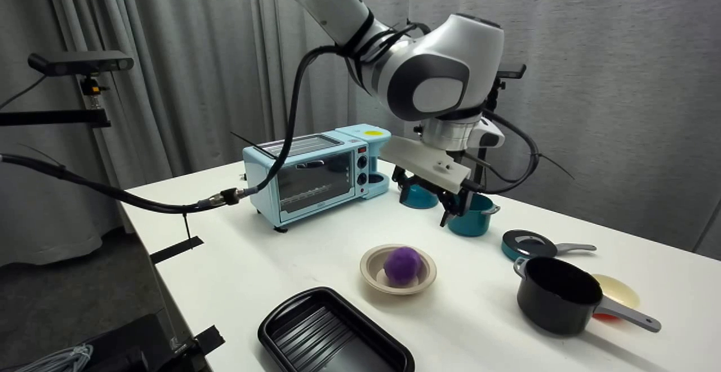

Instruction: Put the purple plushie on the white bowl

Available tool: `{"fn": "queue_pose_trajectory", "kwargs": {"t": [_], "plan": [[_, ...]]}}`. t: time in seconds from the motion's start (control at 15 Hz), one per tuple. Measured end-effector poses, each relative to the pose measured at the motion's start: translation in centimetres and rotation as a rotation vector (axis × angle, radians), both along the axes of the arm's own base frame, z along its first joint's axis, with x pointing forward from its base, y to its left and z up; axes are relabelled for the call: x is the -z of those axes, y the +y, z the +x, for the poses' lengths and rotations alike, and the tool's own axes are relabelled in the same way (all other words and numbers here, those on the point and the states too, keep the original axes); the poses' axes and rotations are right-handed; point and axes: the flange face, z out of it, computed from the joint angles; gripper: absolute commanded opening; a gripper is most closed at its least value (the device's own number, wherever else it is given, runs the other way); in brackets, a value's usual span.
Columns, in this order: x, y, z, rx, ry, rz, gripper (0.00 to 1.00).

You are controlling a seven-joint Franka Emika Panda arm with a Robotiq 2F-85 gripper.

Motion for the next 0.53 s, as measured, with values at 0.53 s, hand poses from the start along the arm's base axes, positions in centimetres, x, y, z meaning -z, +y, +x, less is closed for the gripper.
{"fn": "queue_pose_trajectory", "kwargs": {"t": [0.53], "plan": [[-4.4, -1.8, -1.4, 0.022, -0.025, -0.013, 1.0]]}}
